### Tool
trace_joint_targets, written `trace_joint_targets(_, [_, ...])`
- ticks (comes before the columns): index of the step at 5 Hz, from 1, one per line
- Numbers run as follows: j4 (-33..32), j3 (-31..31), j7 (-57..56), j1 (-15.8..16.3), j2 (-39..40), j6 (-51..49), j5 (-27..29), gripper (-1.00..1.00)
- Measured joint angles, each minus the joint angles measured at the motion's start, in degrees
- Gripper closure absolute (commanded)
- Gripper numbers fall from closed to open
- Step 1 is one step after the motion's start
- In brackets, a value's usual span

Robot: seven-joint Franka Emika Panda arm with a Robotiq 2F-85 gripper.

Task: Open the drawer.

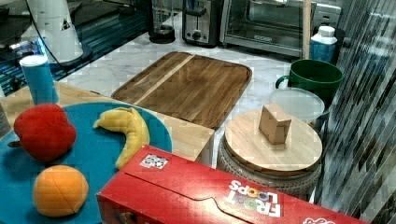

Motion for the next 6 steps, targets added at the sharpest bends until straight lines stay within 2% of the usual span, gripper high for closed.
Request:
trace_joint_targets(1, [-4.0,-0.8,-13.1,-0.3,-1.2,0.7,-1.8,-1.0])
trace_joint_targets(2, [-7.9,-1.7,-20.1,-0.9,-2.6,1.9,-2.8,-1.0])
trace_joint_targets(3, [-11.4,-2.7,-23.1,-2.1,-3.2,10.8,-7.7,-1.0])
trace_joint_targets(4, [-14.0,-3.8,-26.7,-4.8,-3.1,21.2,-8.4,-1.0])
trace_joint_targets(6, [-16.9,-5.6,-30.6,-9.9,-3.1,25.0,-8.3,-1.0])
